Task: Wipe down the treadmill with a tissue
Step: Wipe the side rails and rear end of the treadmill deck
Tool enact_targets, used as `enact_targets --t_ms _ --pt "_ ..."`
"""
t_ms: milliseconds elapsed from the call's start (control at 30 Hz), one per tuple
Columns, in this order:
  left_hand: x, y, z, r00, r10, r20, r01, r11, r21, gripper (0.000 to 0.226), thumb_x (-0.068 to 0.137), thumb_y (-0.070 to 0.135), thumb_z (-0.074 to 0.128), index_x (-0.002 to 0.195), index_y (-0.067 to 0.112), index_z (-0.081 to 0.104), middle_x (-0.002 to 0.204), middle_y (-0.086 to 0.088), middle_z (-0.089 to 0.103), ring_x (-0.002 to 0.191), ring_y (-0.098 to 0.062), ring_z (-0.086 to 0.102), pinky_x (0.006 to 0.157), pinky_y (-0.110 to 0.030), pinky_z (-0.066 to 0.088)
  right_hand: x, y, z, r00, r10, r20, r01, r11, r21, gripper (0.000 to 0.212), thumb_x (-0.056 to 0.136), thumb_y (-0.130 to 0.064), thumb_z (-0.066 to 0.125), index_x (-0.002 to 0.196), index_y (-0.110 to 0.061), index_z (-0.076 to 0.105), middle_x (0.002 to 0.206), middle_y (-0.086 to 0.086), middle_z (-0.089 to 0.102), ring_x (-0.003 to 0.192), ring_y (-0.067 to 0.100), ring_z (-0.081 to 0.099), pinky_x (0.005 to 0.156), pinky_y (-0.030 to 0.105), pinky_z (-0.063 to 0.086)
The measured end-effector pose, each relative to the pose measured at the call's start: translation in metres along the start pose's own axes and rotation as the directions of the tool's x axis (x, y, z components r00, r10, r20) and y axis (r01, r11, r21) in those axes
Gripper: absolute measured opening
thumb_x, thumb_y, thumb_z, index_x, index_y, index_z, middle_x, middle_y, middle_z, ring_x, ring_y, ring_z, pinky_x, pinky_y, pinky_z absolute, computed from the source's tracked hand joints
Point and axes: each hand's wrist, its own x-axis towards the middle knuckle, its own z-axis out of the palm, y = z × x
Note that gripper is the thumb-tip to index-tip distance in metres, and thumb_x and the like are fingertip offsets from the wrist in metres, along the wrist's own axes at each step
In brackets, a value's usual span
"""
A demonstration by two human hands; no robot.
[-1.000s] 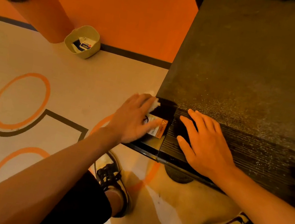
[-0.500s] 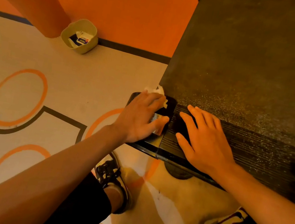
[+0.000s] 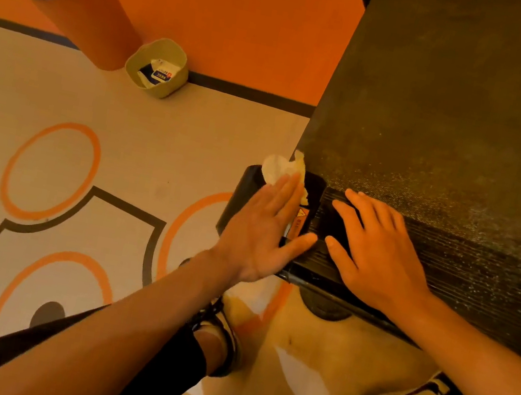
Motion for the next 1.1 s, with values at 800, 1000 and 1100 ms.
enact_targets --t_ms 800,1000,1100 --pt "-0.045 -0.029 0.012 0.980 -0.186 -0.072 0.179 0.979 -0.094 0.100 0.090 0.084 0.012 0.166 0.021 -0.001 0.172 0.003 -0.011 0.158 -0.009 -0.014 0.124 -0.024 -0.015 0.001 0.000 0.002 1.000 -0.011 -0.028 0.011 1.000 -0.012 0.071 0.100 -0.057 0.030 0.150 -0.010 0.048 0.157 0.016 0.043 0.143 0.036 0.041 0.115 0.053 0.036" --pt "-0.017 -0.037 0.001 0.979 -0.189 -0.080 0.172 0.969 -0.178 0.098 0.089 0.080 0.014 0.166 0.021 0.000 0.173 0.004 -0.009 0.157 -0.007 -0.011 0.123 -0.021 -0.012 0.002 0.001 0.005 0.999 -0.054 -0.005 0.053 0.997 -0.050 0.073 0.097 -0.057 0.035 0.156 -0.015 0.044 0.163 0.013 0.037 0.149 0.034 0.035 0.119 0.053 0.032" --pt "-0.044 -0.038 0.012 0.979 -0.171 -0.111 0.149 0.972 -0.184 0.094 0.093 0.077 0.021 0.166 0.022 0.001 0.172 0.005 -0.008 0.158 -0.006 -0.010 0.123 -0.018 -0.012 0.001 0.002 0.006 0.997 -0.077 -0.008 0.076 0.996 -0.049 0.074 0.097 -0.056 0.036 0.157 -0.013 0.043 0.164 0.011 0.037 0.151 0.031 0.032 0.121 0.050 0.028"
